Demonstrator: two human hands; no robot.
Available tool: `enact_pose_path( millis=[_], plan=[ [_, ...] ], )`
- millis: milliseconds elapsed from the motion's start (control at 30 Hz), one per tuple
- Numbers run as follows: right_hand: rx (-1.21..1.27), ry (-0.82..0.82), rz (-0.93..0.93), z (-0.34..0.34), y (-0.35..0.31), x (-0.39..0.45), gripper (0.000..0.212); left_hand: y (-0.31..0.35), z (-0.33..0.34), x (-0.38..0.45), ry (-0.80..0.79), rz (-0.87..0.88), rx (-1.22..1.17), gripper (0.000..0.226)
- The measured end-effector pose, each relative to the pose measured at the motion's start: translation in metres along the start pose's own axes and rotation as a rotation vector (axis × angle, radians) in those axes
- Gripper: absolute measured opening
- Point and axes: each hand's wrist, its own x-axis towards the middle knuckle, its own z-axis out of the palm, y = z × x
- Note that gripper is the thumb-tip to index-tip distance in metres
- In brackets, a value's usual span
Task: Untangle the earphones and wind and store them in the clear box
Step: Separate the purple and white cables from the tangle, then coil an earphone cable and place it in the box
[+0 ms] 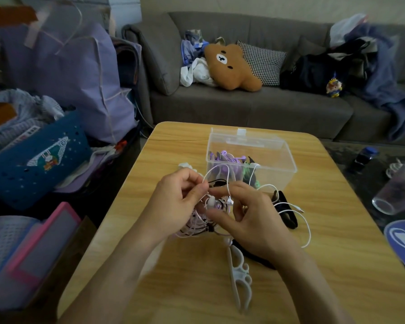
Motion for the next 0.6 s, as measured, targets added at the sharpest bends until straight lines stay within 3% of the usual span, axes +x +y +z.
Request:
enact_pose_path(
  millis=[333, 500, 600],
  plan=[
    [0.184, 0.013, 0.150, 0.0034, 0.0074, 0.0010, 0.005, -0.0008, -0.0016, 0.0024, -0.027, -0.101, -0.224, 0.008],
    [0.260, 0.008, 0.171, 0.0059, 0.0019, 0.0005, 0.015, -0.0029, -0.0036, 0.0012, -0.097, -0.067, -0.175, 0.014],
    [0.301, 0.040, 0.183, 0.0061, 0.0009, 0.0001, 0.009, -0.0048, -0.0025, 0.0003, -0.082, -0.070, -0.120, 0.020]
  ],
)
